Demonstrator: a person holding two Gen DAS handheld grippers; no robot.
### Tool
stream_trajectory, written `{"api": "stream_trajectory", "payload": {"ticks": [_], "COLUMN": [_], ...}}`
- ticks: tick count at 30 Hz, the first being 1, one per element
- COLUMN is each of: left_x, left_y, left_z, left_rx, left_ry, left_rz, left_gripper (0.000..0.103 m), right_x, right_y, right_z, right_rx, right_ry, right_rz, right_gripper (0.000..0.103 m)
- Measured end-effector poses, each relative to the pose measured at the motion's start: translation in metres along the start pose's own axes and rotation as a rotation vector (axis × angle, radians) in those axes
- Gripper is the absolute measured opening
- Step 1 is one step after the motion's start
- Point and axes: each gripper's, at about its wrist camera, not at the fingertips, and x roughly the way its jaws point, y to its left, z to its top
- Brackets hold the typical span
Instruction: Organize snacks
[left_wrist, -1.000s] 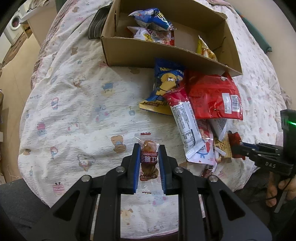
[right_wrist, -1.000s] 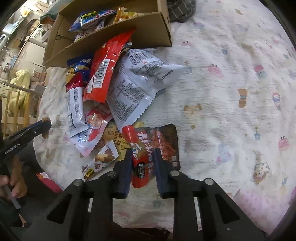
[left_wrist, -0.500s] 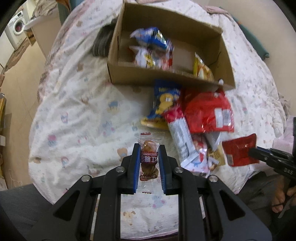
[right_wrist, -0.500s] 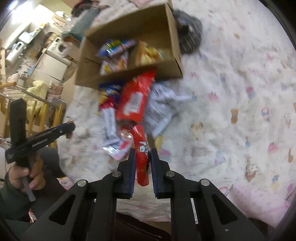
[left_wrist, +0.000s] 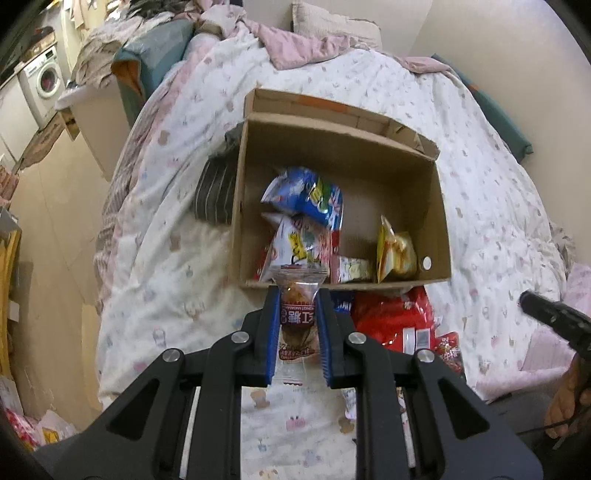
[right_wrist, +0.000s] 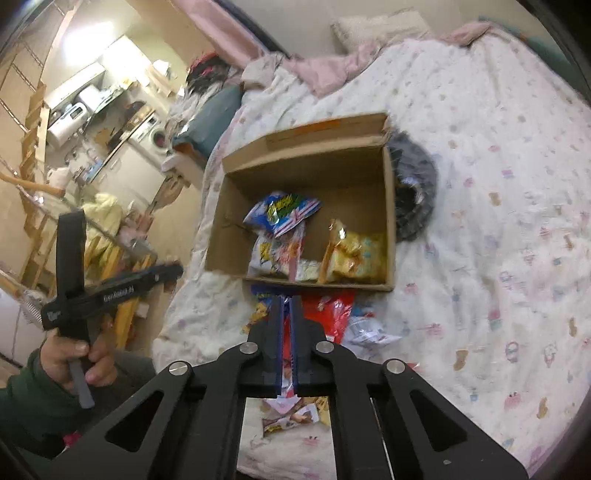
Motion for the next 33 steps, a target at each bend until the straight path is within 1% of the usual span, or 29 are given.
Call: {"api": "stream_trajectory", "payload": {"ticks": [1,2,3,4,5,6,7,10,13,14,18,20,22,24,25,26,28,29,30,31,33], "left_x": [0.001,0.004,0.008,0.011,0.017,0.021,0.028,0.045,0.047,0.047,0.047,0.047,0.045,0.044,0.044,0.044,0.045,0.045,0.045,0.045,0.044], "left_y": [-0.001,-0.001,-0.001,-0.001,0.001,0.002,0.004,0.007,0.003,0.003,0.004,0.006,0.007,0.009,0.010,0.011,0.013,0.014,0.015,0.015,0.015], "left_z": [-0.001,-0.002,-0.005,-0.007,-0.012,-0.016,-0.021,-0.031,-0.036,-0.037,-0.037,-0.038,-0.040,-0.041,-0.041,-0.042,-0.042,-0.043,-0.043,-0.043,-0.044], "left_rx": [0.010,0.017,0.022,0.021,0.014,0.007,-0.007,-0.039,-0.024,-0.018,-0.023,-0.025,-0.020,-0.012,-0.011,-0.010,-0.014,-0.019,-0.022,-0.023,-0.022], "left_ry": [-0.004,-0.003,0.003,0.008,0.022,0.033,0.051,0.107,0.108,0.105,0.099,0.098,0.092,0.087,0.085,0.084,0.087,0.088,0.088,0.087,0.079], "left_rz": [-0.001,-0.002,-0.001,-0.003,-0.011,-0.017,-0.023,-0.046,-0.045,-0.043,-0.038,-0.040,-0.035,-0.029,-0.023,-0.019,-0.014,-0.013,-0.011,-0.008,-0.002], "left_gripper": [0.016,0.016,0.016,0.016,0.016,0.016,0.016,0.016,0.016,0.016,0.016,0.016,0.016,0.016,0.016,0.016,0.016,0.016,0.016,0.016,0.016], "right_x": [0.008,0.018,0.025,0.035,0.044,0.053,0.058,0.077,0.097,0.104,0.139,0.157,0.163,0.166,0.168,0.166,0.156,0.151,0.146,0.141,0.126], "right_y": [-0.005,-0.012,-0.018,-0.028,-0.038,-0.053,-0.061,-0.083,-0.097,-0.098,-0.088,-0.083,-0.080,-0.078,-0.075,-0.074,-0.073,-0.073,-0.073,-0.075,-0.079], "right_z": [-0.002,-0.008,-0.015,-0.025,-0.035,-0.047,-0.054,-0.068,-0.075,-0.076,-0.084,-0.089,-0.092,-0.093,-0.093,-0.095,-0.096,-0.095,-0.095,-0.095,-0.095], "right_rx": [0.018,0.048,0.074,0.107,0.147,0.198,0.215,0.234,0.236,0.227,0.134,0.081,0.052,0.044,0.040,0.038,0.041,0.054,0.064,0.071,0.097], "right_ry": [0.033,0.067,0.090,0.125,0.158,0.187,0.200,0.280,0.342,0.364,0.446,0.484,0.485,0.479,0.476,0.474,0.455,0.439,0.423,0.408,0.358], "right_rz": [-0.022,-0.064,-0.085,-0.110,-0.138,-0.184,-0.218,-0.322,-0.394,-0.404,-0.498,-0.551,-0.585,-0.592,-0.586,-0.581,-0.581,-0.565,-0.559,-0.556,-0.522], "right_gripper": [0.011,0.018,0.022,0.036,0.067,0.078,0.081,0.081,0.081,0.081,0.082,0.087,0.087,0.086,0.080,0.071,0.061,0.060,0.057,0.056,0.056]}}
